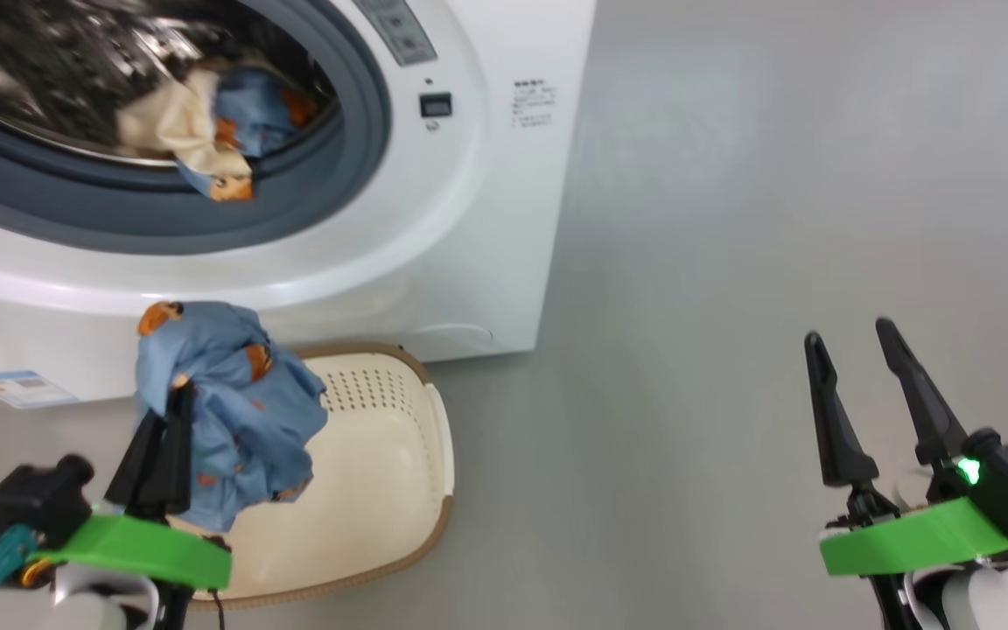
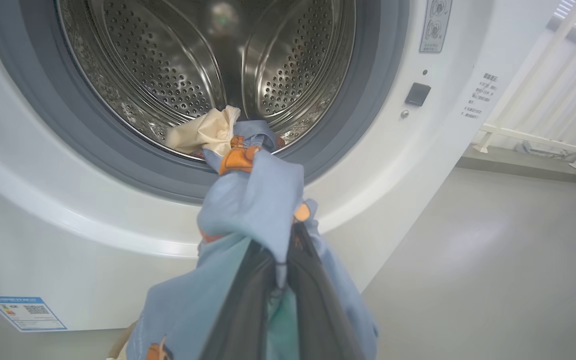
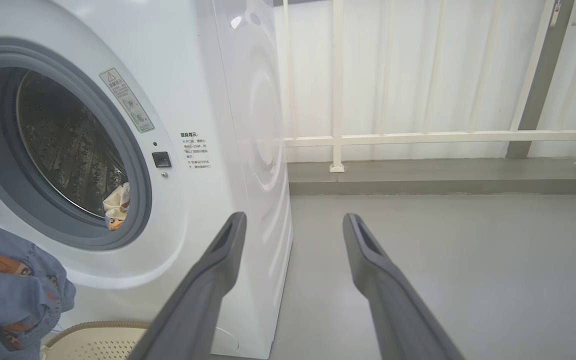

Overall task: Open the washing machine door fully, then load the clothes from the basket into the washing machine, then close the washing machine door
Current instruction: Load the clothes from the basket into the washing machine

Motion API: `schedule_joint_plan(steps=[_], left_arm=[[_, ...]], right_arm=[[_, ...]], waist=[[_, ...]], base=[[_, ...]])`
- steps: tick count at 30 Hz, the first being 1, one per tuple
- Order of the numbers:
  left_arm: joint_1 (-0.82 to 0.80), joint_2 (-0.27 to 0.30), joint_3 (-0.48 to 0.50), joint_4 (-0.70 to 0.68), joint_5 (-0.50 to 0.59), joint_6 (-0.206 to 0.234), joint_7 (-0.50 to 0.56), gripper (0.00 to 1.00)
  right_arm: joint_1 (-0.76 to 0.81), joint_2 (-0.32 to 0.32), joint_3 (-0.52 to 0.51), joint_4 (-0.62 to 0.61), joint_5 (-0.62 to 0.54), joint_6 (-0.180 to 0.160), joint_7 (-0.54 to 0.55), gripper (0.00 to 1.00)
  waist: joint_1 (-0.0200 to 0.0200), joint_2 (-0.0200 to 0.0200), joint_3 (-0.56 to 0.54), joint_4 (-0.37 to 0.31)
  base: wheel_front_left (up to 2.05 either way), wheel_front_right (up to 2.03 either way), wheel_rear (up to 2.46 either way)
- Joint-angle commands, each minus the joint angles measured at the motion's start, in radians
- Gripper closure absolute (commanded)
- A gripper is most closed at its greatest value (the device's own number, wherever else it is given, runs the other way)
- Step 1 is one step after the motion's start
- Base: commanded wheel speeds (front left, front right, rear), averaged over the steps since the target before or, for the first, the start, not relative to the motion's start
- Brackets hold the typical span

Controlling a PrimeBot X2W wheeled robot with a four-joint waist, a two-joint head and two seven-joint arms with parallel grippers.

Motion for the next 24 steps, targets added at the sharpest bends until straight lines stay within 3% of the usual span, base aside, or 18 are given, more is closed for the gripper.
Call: schedule_joint_plan(steps=[1,14,24], left_arm=[[0.016,0.018,0.058,-0.046,0.024,0.001,-0.006,1.0],[0.19,-0.064,0.247,-0.25,0.186,0.001,-0.006,1.0],[0.312,-0.124,0.331,-0.363,0.229,0.001,-0.006,1.0]], right_arm=[[0.019,-0.014,0.009,-0.022,0.014,0.007,-0.008,0.0],[0.098,-0.02,-0.014,-0.026,0.019,0.007,-0.008,0.0],[0.111,-0.015,-0.005,-0.028,0.021,0.007,-0.008,0.0]], waist=[[0.0002,0.0,-0.052,0.036],[0.0002,0.0,-0.11,0.065],[0.0002,0.0,-0.124,0.058]], base=[[0.0,0.0,0.0],[0.0,0.0,0.0],[0.0,0.0,0.0]])
